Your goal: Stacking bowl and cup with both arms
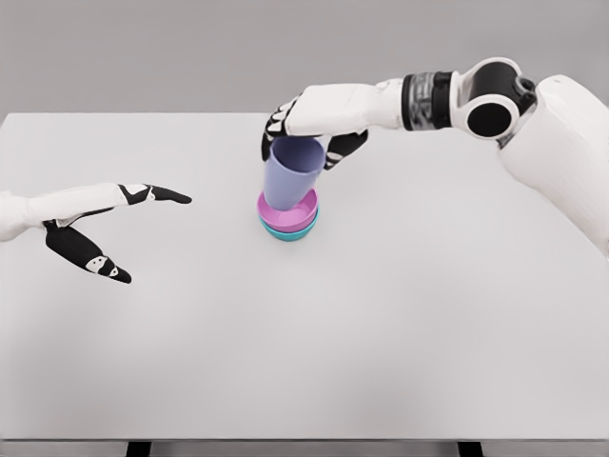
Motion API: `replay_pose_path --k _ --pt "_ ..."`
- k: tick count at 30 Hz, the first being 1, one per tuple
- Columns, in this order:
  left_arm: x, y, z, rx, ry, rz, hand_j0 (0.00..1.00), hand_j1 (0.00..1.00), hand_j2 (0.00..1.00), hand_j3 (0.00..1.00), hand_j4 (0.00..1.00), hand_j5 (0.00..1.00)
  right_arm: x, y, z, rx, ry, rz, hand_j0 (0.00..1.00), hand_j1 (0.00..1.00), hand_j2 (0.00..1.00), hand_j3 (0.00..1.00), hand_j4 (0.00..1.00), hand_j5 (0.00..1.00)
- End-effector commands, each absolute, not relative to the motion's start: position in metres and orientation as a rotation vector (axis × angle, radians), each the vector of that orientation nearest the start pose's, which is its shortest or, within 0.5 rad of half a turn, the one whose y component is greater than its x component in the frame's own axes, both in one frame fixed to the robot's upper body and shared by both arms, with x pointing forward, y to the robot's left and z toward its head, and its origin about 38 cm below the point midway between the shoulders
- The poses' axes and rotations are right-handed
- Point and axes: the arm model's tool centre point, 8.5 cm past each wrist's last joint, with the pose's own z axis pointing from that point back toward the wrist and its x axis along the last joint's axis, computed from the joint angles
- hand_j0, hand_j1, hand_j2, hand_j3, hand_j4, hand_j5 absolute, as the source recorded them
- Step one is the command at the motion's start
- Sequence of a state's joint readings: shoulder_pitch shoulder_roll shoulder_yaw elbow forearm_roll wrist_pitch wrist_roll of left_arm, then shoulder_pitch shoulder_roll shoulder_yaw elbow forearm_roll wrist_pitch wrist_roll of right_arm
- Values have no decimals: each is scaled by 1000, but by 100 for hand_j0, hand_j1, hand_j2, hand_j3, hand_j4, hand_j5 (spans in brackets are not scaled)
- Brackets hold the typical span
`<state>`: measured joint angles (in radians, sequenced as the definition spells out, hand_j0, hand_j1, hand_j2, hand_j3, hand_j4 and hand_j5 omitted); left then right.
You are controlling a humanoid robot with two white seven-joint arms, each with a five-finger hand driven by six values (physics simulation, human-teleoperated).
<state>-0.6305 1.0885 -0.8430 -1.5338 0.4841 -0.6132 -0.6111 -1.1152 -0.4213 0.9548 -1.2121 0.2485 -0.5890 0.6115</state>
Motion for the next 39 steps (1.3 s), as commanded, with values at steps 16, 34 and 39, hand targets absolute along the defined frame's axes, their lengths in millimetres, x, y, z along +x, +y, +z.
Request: replay_pose_path --k 16,34,39 --pt "381 339 231 -276 -1566 -1606 100 100 100 100 100 100 503 -106 266 168 1985 -2897 70 70 70 70 70 70" --pt "381 339 231 -277 -1564 -1606 100 100 100 100 100 100 505 -339 283 750 2270 -3039 100 100 100 100 100 100" --pt "381 339 231 -277 -1564 -1606 100 100 100 100 100 100 496 -359 238 693 2255 -3186 100 100 100 100 100 100"
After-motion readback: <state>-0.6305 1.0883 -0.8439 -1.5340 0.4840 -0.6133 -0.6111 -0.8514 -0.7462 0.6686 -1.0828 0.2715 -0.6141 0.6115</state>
